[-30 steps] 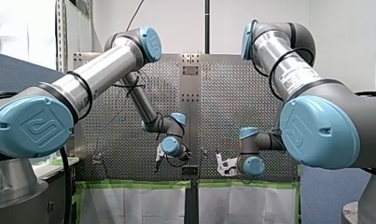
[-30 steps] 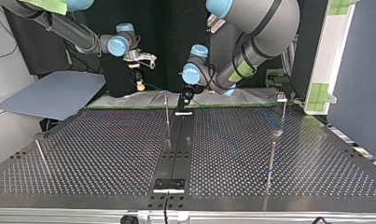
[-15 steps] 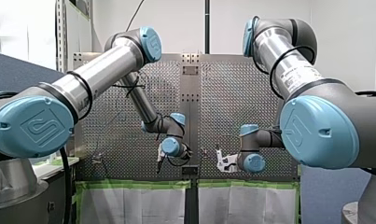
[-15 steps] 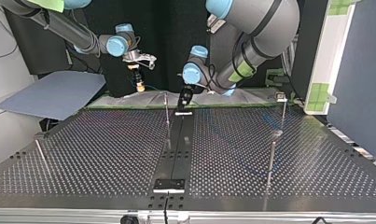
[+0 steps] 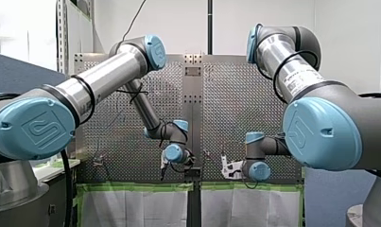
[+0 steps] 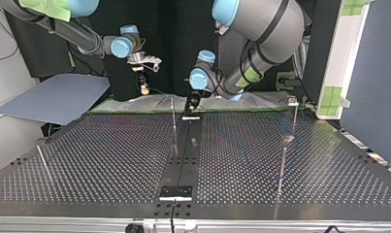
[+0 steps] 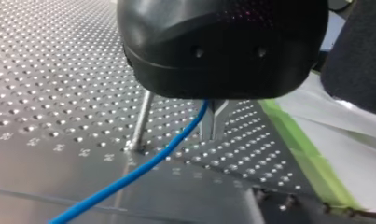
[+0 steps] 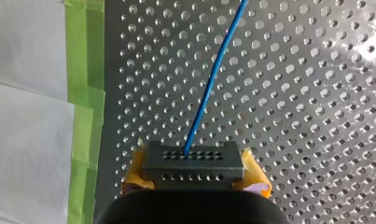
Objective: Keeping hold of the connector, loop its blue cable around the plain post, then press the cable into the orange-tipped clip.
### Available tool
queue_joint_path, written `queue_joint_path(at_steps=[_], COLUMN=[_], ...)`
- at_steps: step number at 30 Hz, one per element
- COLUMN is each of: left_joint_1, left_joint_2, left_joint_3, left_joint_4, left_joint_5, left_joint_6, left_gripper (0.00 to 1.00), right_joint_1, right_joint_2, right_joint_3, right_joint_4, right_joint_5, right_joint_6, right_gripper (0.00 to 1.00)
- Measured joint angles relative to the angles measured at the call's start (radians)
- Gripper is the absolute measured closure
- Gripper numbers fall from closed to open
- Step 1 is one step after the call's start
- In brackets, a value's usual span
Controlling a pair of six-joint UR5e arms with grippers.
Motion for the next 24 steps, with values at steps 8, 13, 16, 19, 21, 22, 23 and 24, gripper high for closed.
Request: queue_joint_path(at_steps=[8, 13, 16, 19, 21, 22, 23, 24], left_joint_1=[0.009, 0.015, 0.017, 0.018, 0.018, 0.018, 0.019, 0.019], left_joint_2=[-0.001, -0.001, -0.001, -0.001, -0.001, -0.001, -0.001, -0.001], left_joint_3=[0.069, 0.097, 0.109, 0.115, 0.116, 0.116, 0.116, 0.116], left_joint_4=[-0.041, -0.077, -0.094, -0.105, -0.109, -0.111, -0.112, -0.113], left_joint_5=[0.023, 0.031, 0.033, 0.033, 0.033, 0.033, 0.033, 0.033], left_joint_6=[-0.031, -0.035, -0.036, -0.036, -0.036, -0.036, -0.036, -0.036], left_gripper=[1.00, 1.00, 1.00, 1.00, 1.00, 1.00, 1.00, 1.00], right_joint_1=[-0.004, -0.005, -0.005, -0.006, -0.007, -0.007, -0.008, -0.008], right_joint_2=[0.000, 0.001, 0.001, 0.002, 0.002, 0.002, 0.002, 0.002], right_joint_3=[-0.015, -0.021, -0.037, -0.056, -0.066, -0.069, -0.072, -0.076], right_joint_4=[-0.003, 0.000, 0.009, 0.015, 0.018, 0.020, 0.021, 0.023], right_joint_5=[-0.004, -0.006, -0.016, -0.028, -0.034, -0.035, -0.037, -0.038], right_joint_6=[0.010, 0.012, 0.016, 0.019, 0.019, 0.019, 0.019, 0.019], right_gripper=[1.00, 1.00, 1.00, 1.00, 1.00, 1.00, 1.00, 1.00])
